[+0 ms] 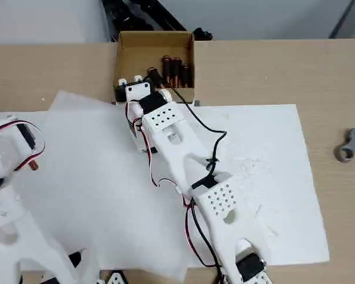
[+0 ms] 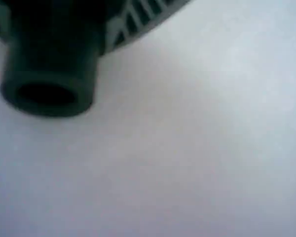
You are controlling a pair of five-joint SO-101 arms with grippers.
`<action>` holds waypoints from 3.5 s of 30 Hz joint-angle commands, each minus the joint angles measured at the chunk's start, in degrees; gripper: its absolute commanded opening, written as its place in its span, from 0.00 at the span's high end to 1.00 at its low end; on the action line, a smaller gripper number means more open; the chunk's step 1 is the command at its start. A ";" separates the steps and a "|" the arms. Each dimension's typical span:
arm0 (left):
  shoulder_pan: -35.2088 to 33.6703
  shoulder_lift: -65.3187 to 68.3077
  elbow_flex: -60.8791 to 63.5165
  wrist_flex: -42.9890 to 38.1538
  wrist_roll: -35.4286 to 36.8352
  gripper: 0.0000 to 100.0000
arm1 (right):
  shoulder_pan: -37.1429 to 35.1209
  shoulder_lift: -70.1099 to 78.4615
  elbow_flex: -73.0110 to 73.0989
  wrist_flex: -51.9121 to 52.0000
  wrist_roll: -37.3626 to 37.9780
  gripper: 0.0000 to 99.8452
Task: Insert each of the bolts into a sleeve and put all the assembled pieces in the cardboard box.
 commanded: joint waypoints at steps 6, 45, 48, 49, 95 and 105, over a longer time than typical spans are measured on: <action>-0.35 -1.58 -0.31 -1.32 -0.70 1.00 | 0.92 -10.07 -11.34 4.44 0.62 1.00; 16.62 -1.58 0.22 -13.45 -0.62 1.00 | -7.52 -109.76 60.48 -10.33 0.53 1.00; 19.87 -1.67 0.22 -13.80 -0.62 1.00 | -7.52 -115.56 76.22 -23.34 0.62 1.00; 21.01 -1.67 0.22 -13.71 -0.62 1.00 | -7.52 -117.32 81.58 -28.26 0.70 1.00; 47.30 -30.59 15.60 -26.90 0.62 1.00 | -13.49 -123.38 124.84 -82.15 10.73 1.00; 47.03 -31.03 16.04 -26.11 5.63 1.00 | -13.41 -123.38 124.75 -82.24 8.88 1.00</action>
